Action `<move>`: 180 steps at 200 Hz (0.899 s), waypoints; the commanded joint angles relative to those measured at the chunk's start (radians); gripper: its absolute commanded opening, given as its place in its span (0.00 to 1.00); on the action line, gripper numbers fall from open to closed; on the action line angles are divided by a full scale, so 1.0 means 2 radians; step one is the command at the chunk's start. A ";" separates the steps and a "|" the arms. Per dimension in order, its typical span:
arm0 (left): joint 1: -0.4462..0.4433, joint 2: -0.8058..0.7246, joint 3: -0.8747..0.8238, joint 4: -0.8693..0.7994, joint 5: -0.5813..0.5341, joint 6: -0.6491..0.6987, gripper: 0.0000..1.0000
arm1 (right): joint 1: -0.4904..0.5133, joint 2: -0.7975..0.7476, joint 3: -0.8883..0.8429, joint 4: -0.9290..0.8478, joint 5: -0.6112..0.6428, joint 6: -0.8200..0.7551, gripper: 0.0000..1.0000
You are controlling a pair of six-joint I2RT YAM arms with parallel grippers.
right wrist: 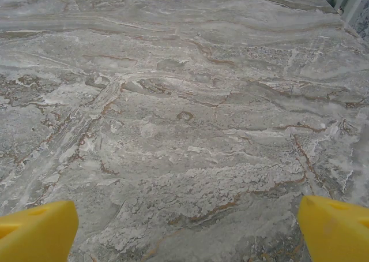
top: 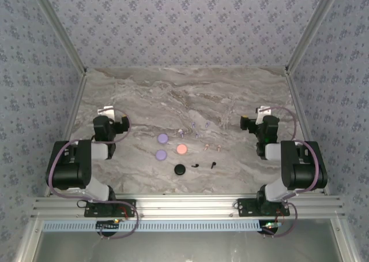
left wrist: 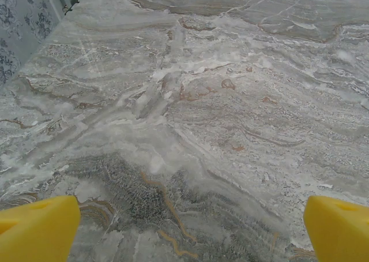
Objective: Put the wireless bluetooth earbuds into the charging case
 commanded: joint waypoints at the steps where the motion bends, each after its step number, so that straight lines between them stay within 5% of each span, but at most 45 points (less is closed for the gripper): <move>1: -0.004 -0.001 0.007 0.002 0.005 -0.005 0.99 | -0.001 0.003 0.006 -0.004 0.002 0.002 1.00; 126: -0.004 -0.021 0.009 -0.013 0.007 -0.005 0.99 | -0.010 -0.007 0.005 -0.006 0.003 0.018 1.00; 146: -0.005 -0.090 0.014 -0.077 -0.013 -0.009 0.99 | -0.013 -0.048 0.015 -0.057 0.016 0.025 1.00; 180: -0.009 -0.207 0.076 -0.279 -0.026 -0.095 0.99 | -0.014 -0.132 0.100 -0.297 -0.029 0.029 1.00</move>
